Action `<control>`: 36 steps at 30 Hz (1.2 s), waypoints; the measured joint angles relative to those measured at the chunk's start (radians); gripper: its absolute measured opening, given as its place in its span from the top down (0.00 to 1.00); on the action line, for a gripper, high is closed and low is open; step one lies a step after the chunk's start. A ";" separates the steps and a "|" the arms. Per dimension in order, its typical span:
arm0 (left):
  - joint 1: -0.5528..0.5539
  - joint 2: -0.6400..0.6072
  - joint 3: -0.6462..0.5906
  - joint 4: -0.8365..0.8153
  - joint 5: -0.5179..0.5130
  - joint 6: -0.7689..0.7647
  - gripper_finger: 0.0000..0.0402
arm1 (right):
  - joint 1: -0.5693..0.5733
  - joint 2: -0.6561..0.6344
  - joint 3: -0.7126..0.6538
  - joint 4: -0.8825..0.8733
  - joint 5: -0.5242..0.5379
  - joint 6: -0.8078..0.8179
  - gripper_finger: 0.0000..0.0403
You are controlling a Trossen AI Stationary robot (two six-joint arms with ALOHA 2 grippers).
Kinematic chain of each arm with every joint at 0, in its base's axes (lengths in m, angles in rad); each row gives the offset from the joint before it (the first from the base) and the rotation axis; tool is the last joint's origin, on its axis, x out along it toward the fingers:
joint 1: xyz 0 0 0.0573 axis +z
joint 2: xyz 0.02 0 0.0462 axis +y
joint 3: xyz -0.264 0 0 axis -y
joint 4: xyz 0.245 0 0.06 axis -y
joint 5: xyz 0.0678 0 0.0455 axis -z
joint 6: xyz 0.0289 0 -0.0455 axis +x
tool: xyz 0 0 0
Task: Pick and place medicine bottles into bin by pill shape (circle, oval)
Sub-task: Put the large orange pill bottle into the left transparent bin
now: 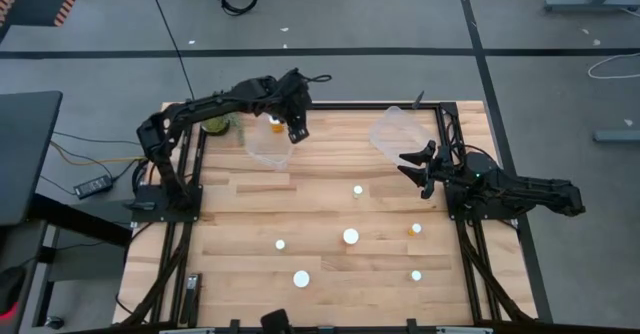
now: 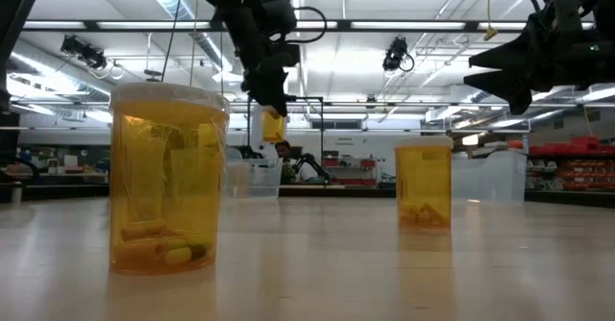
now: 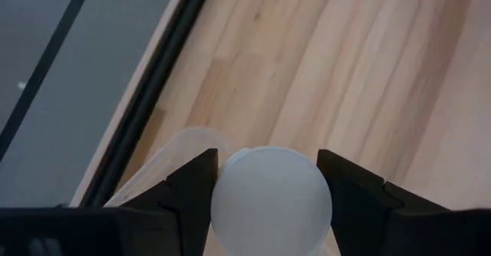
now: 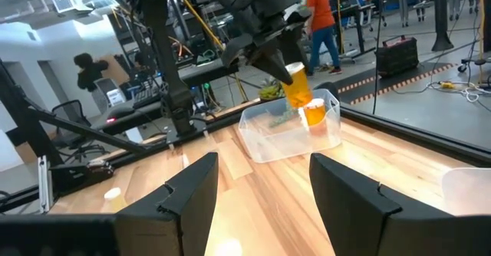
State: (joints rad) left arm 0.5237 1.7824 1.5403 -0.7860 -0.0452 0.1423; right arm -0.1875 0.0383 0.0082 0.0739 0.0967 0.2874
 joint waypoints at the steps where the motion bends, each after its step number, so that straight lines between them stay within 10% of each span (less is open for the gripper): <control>1: 0.006 -0.002 -0.007 0.005 0.000 -0.001 0.46 | 0.000 0.000 0.000 -0.003 0.000 0.000 0.47; 36: 0.063 -0.025 -0.372 0.263 -0.003 -0.133 0.45 | 0.000 0.001 0.000 -0.008 0.000 0.000 0.47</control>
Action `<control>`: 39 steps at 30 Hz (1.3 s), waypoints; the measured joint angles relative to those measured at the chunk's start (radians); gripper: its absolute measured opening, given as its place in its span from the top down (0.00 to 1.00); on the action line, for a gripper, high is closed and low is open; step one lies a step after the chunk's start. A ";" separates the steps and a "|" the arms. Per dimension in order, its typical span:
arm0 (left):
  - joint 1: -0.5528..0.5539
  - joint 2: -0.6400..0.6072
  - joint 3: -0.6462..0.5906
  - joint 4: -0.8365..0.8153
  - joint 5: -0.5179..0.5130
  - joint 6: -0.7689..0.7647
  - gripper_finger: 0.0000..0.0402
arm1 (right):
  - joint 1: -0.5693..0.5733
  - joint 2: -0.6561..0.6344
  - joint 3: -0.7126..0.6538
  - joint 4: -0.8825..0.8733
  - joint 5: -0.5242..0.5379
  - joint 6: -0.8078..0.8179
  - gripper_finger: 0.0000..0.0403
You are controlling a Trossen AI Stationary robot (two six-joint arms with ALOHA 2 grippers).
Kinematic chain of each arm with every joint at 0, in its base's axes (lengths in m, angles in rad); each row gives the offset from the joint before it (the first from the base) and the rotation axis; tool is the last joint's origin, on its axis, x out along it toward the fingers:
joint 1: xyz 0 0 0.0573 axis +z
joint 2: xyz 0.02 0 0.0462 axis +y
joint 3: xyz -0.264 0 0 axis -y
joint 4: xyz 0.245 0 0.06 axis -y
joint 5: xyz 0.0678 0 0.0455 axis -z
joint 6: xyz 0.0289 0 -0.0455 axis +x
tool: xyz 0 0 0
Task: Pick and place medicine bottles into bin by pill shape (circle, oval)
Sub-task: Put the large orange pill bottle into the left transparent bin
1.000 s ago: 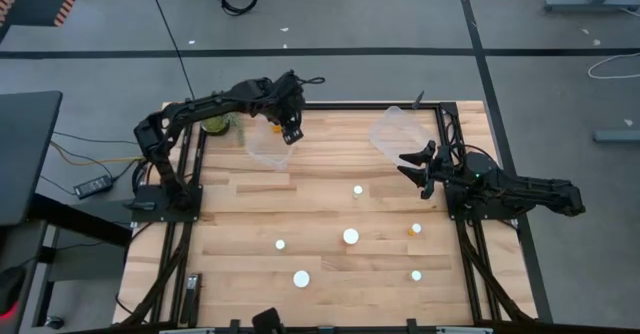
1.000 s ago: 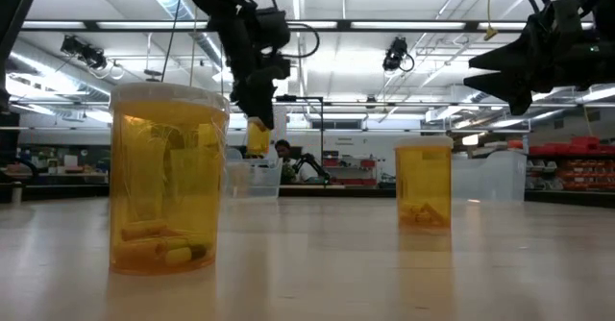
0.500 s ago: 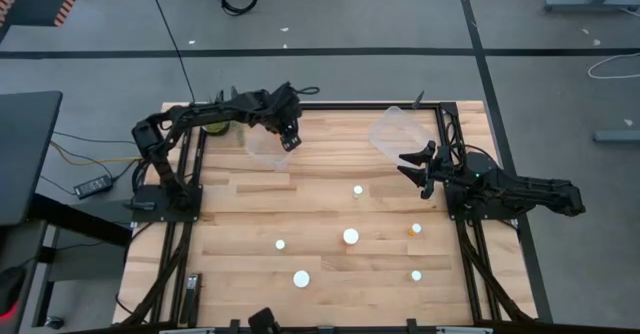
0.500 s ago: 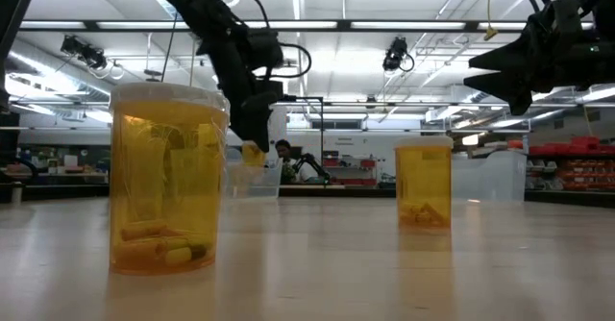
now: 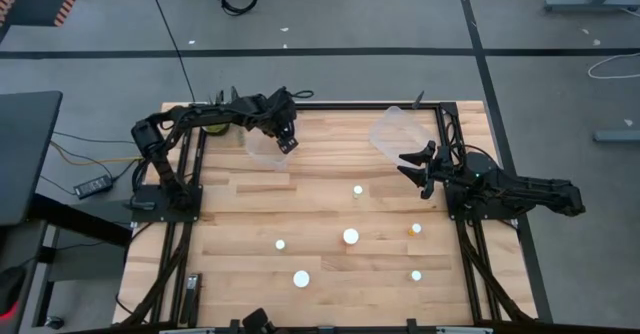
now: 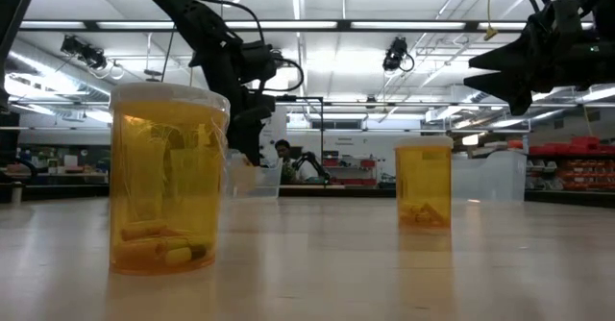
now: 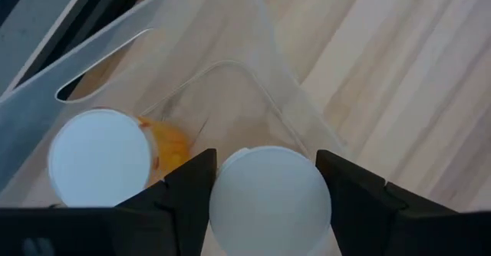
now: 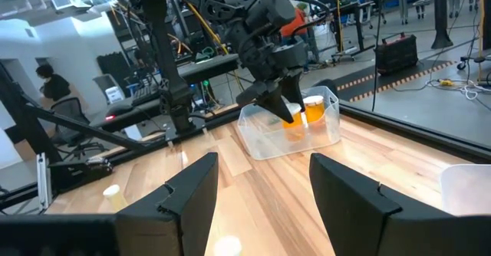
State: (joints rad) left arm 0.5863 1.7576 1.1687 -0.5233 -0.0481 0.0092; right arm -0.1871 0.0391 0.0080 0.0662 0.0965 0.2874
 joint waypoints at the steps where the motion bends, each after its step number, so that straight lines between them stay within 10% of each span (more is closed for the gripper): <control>1: -0.001 0.000 0.000 0.001 0.000 -0.001 0.45 | 0.000 0.000 0.000 0.000 0.000 0.000 0.47; 25: -0.031 -0.058 0.027 0.008 -0.044 0.051 0.29 | 0.000 0.000 0.000 0.000 0.000 0.000 0.47; 39: -0.260 -0.063 0.030 0.053 0.149 0.028 0.29 | 0.000 0.000 0.000 0.000 0.000 0.000 0.47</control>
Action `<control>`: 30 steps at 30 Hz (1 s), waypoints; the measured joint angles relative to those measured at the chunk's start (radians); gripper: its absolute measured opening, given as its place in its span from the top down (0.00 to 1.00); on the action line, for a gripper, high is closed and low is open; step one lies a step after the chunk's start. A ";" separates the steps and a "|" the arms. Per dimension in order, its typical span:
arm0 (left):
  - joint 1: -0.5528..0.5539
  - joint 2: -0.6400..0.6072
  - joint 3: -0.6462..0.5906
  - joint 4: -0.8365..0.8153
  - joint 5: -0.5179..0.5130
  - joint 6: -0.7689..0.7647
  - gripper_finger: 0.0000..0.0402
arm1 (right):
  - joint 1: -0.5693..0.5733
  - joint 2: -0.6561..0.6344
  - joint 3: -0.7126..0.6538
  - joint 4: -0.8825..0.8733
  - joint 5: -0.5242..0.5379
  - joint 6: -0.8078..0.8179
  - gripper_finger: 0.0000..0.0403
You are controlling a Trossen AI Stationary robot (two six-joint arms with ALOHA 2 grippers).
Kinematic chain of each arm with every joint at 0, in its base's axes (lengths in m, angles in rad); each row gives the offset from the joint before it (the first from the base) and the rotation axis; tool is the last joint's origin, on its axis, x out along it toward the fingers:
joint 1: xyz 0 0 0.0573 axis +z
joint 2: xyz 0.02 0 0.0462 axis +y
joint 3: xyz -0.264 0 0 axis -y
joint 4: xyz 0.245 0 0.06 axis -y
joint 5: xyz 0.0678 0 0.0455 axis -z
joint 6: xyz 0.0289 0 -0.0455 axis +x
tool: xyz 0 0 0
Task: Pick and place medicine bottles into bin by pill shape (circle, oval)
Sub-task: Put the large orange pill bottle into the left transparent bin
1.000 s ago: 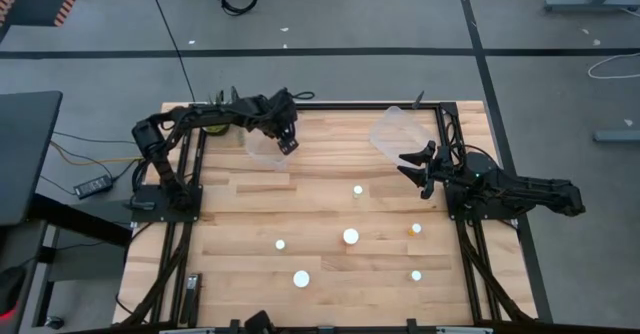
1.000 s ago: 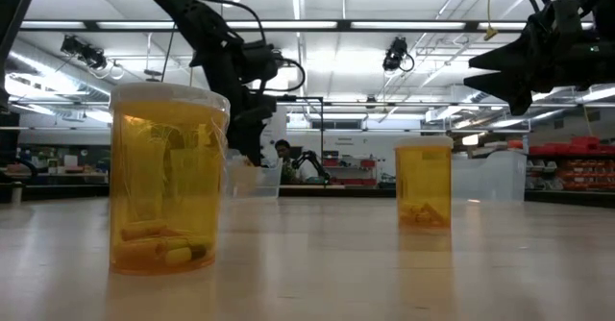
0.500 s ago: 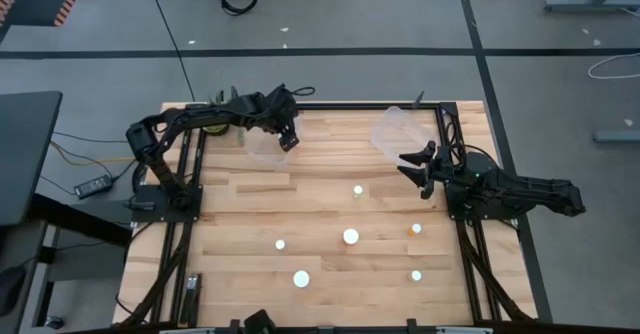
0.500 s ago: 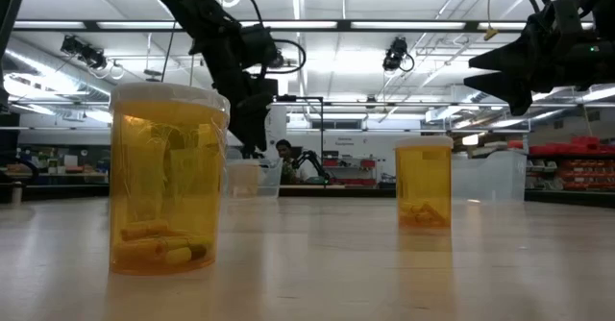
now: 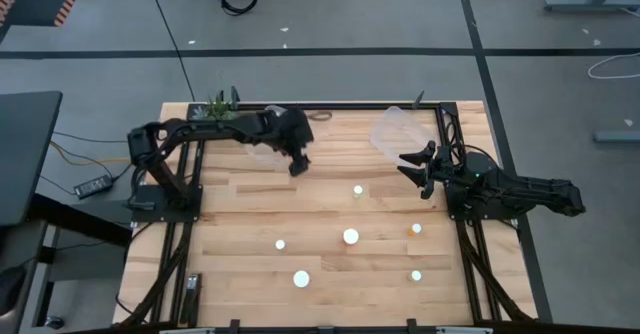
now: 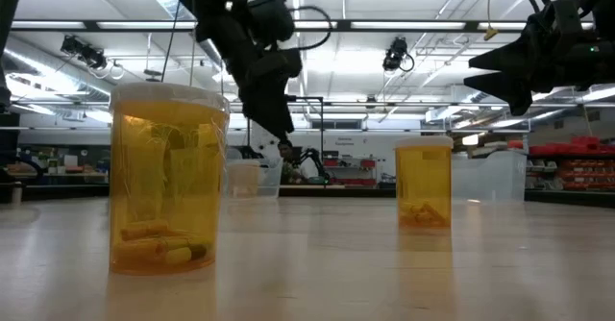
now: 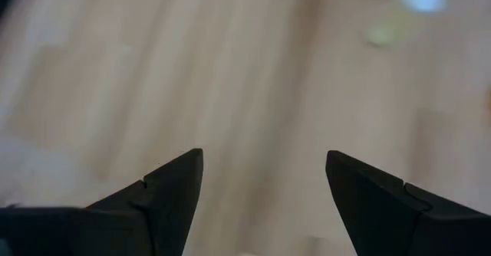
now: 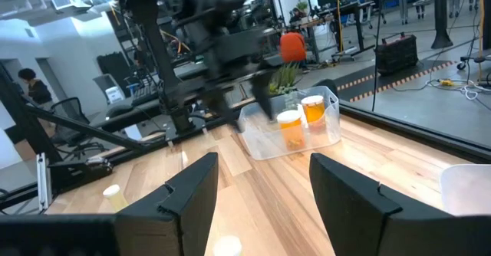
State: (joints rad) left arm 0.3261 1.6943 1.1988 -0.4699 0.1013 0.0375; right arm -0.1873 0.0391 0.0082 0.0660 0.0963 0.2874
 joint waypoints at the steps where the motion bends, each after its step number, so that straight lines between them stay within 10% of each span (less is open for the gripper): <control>1: -0.025 0.000 0.000 0.005 0.000 0.001 0.29 | 0.000 0.000 0.000 0.000 0.000 0.000 0.47; 16: -0.324 0.001 0.000 0.005 0.130 -0.038 0.29 | 0.000 0.000 0.000 0.000 0.000 0.000 0.47; 30: -0.434 0.057 0.015 0.181 -0.033 -0.165 0.29 | 0.000 0.000 0.000 0.000 0.000 0.000 0.47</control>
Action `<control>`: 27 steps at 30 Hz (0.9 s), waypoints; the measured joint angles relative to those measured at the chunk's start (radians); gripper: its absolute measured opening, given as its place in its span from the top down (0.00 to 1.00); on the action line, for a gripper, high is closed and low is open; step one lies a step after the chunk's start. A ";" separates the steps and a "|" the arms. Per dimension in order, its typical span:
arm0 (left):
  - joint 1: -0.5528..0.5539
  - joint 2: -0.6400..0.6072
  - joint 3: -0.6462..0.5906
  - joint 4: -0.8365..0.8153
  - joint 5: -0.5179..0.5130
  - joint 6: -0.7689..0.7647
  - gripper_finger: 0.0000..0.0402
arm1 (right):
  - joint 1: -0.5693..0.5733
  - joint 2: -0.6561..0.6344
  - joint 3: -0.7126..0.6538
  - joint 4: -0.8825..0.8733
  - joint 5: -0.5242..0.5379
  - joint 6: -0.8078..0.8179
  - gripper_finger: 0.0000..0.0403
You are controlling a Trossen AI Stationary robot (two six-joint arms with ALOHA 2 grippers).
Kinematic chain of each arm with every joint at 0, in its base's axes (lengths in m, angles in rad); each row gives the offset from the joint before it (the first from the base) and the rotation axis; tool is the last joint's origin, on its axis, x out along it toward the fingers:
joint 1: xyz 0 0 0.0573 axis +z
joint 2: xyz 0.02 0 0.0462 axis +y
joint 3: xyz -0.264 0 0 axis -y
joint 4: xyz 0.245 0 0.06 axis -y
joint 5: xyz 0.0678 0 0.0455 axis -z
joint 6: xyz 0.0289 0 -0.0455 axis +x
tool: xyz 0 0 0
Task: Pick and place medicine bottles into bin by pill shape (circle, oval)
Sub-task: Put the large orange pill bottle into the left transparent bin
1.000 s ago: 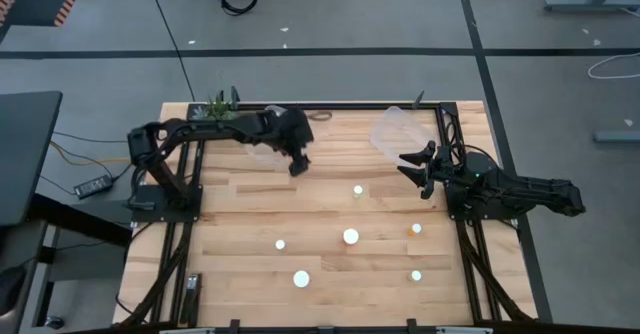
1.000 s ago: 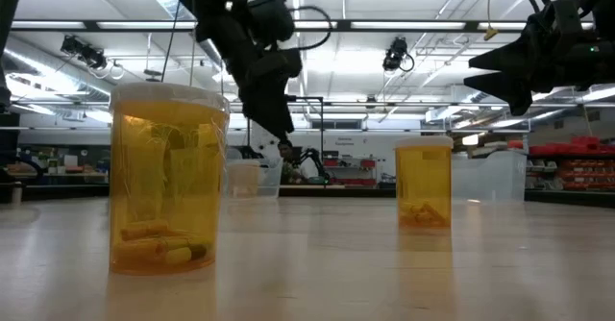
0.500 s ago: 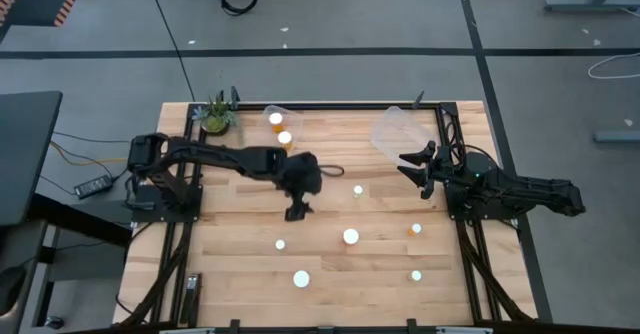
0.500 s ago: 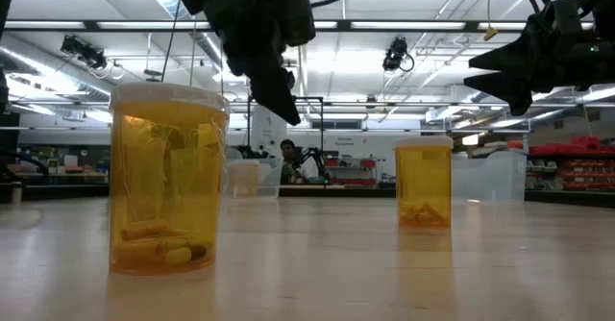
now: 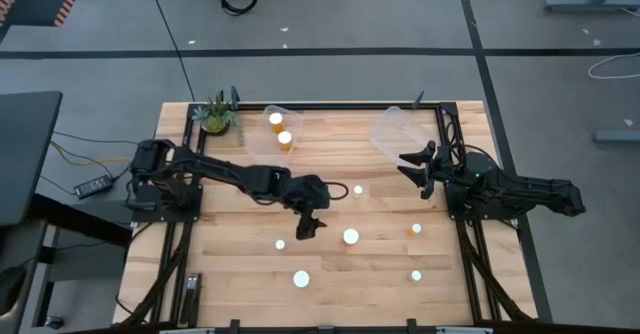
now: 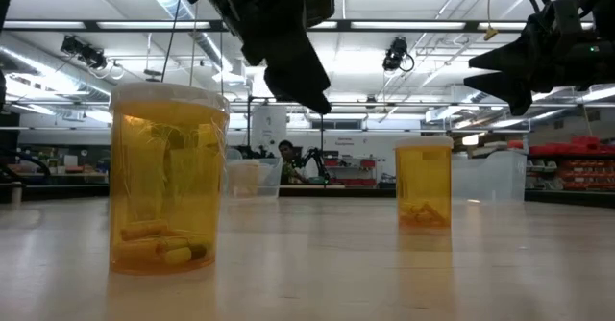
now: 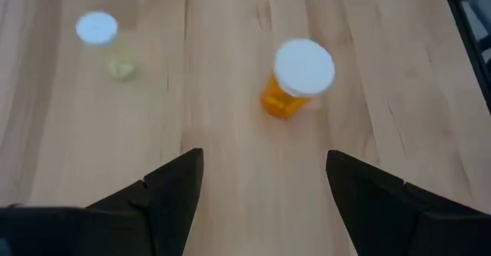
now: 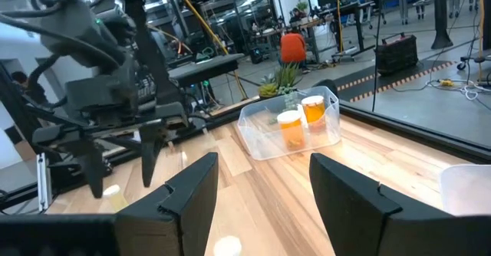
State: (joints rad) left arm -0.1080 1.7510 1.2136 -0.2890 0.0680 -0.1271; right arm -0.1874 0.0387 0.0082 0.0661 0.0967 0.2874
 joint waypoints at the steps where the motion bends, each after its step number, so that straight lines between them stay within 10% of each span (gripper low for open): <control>1: -0.004 0.015 0.019 0.006 -0.004 -0.007 0.29 | 0.000 0.000 0.000 0.000 0.000 0.000 0.47; 27: -0.101 0.384 0.537 -0.260 -0.058 0.057 0.29 | 0.000 0.032 0.000 -0.026 0.000 0.000 0.47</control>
State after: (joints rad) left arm -0.2088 2.1348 1.7505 -0.5486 0.0100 -0.0697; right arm -0.1875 0.0704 0.0078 0.0405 0.0963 0.2874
